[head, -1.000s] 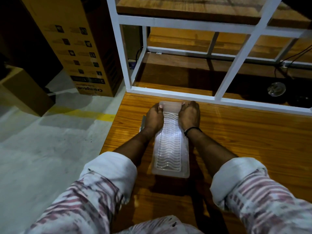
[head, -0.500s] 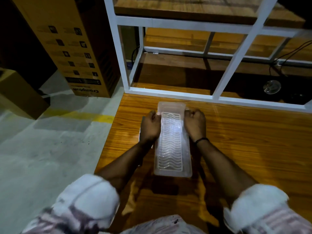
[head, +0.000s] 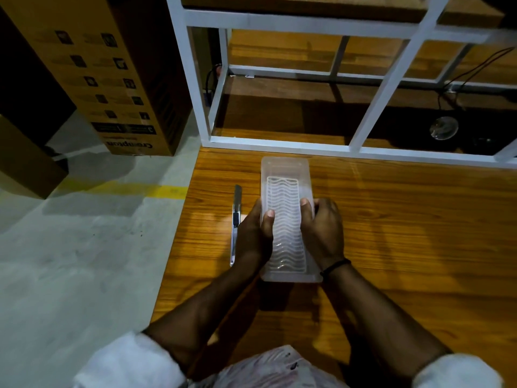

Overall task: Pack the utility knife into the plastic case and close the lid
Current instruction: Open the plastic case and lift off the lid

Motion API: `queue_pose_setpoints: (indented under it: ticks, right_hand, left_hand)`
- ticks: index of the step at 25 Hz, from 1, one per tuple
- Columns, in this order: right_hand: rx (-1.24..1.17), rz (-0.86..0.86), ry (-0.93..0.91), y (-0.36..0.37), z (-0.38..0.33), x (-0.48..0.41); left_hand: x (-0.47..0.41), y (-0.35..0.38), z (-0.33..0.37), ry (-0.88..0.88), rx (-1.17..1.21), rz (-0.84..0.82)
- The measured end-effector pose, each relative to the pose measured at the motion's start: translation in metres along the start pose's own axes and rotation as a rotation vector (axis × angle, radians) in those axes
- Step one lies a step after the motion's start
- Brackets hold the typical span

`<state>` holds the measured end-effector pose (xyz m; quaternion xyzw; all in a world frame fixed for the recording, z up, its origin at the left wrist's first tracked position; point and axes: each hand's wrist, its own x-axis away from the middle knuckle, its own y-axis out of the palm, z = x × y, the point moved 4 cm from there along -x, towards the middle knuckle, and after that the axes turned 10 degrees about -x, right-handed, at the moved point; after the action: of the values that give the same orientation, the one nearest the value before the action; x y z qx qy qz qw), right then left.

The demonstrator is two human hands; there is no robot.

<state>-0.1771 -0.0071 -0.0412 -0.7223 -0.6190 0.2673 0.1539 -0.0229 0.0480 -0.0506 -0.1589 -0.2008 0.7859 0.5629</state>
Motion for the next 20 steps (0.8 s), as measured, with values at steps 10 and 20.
queue_pose_setpoints:
  ticks: [10,20]
  right_hand:
    - [0.456,-0.119,-0.012,-0.013,-0.049,0.026]
    - [0.659,-0.462,0.164,0.012,-0.080,0.057]
  left_hand:
    - [0.015,-0.018,0.007,-0.101,0.326,-0.131]
    - [0.007,-0.022,-0.006,-0.376,0.659,-0.301]
